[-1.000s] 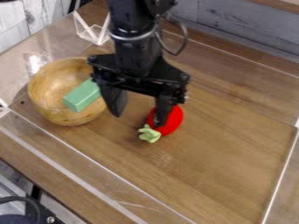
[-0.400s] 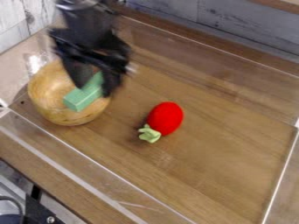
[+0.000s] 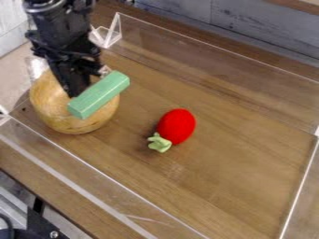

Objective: Remove the green block from the brown bowl and put it on the table

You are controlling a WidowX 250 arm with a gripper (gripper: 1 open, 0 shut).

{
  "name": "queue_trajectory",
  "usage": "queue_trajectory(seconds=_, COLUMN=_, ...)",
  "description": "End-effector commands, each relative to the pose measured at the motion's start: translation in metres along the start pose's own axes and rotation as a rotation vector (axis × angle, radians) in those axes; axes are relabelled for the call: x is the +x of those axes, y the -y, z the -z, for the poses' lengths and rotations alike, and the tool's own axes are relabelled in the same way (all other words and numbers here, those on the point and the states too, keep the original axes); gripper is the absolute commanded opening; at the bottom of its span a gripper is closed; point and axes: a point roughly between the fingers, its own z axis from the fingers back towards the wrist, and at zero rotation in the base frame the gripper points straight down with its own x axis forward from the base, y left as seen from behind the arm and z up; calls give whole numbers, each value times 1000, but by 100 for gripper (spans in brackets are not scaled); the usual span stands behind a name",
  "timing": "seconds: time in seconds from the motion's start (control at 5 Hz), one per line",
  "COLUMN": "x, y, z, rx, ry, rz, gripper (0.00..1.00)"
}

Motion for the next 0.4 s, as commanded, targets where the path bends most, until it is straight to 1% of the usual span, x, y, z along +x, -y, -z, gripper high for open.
queue_trajectory(seconds=0.0, x=8, y=-5, z=7, rx=-2, ry=21, rz=76, gripper=100)
queue_trajectory(seconds=0.2, x=13, y=-2, z=17, rx=-16, ry=15, rz=142, gripper=100)
